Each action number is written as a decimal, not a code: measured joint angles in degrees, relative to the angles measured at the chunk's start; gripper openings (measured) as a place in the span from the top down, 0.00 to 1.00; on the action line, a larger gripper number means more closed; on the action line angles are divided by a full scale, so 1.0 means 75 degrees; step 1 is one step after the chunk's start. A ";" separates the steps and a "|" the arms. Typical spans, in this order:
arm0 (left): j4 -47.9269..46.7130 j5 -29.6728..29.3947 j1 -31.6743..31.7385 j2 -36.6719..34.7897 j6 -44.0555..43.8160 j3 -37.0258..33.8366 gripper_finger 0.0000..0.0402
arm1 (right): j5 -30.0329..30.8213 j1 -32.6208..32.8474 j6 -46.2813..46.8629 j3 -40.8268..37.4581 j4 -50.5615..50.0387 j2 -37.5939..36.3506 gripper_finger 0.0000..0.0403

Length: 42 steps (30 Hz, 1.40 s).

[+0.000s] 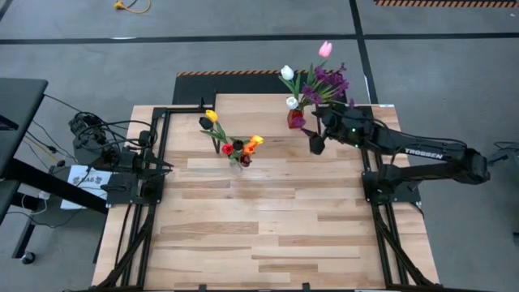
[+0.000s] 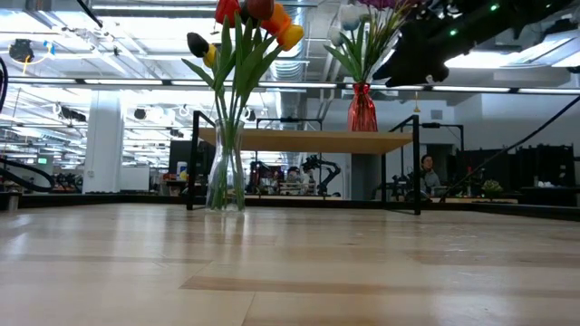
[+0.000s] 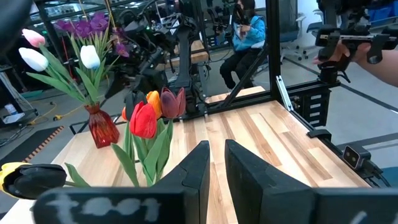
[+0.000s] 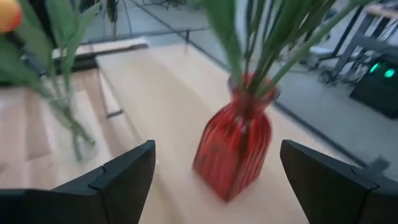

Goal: Pick and place flowers into a vace then onto a shelf
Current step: Put the transparent vase with flowers on the shelf

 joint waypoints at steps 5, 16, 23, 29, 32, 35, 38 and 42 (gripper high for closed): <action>0.0000 0.0000 0.0001 0.0000 0.0003 0.0000 0.90 | 0.0002 0.0465 0.0404 0.0000 -0.0900 -0.0487 0.17; 0.0003 -0.0023 0.0002 0.0004 0.0009 0.0000 0.90 | 0.0066 0.2822 0.1800 -0.0087 -0.1739 -0.1409 0.17; 0.0081 -0.0655 0.0003 0.0430 0.0069 0.0000 0.93 | 0.1877 0.4815 0.2628 -0.1285 -0.0121 -0.1423 0.17; 0.0724 -0.0688 0.0003 0.0902 0.0487 0.0000 0.96 | 0.3350 0.6196 0.2556 -0.2731 0.2718 -0.1235 0.17; 0.0774 -0.0667 0.0000 0.0975 0.0444 0.0000 0.96 | 0.3908 0.6720 0.2272 -0.3498 0.4203 -0.0997 0.17; 0.0903 -0.0645 0.0001 0.1000 0.0224 -0.0066 0.96 | 0.4253 0.7069 0.2098 -0.4053 0.5248 -0.0809 0.17; 0.1170 -0.0248 0.0003 0.1003 -0.0070 -0.0189 0.96 | 0.4283 0.7255 0.1814 -0.4281 0.5488 -0.0693 0.17; 0.1760 0.0109 0.0000 0.1004 -0.0298 -0.0525 0.96 | 0.4246 0.7403 0.1691 -0.4361 0.5337 -0.0657 0.17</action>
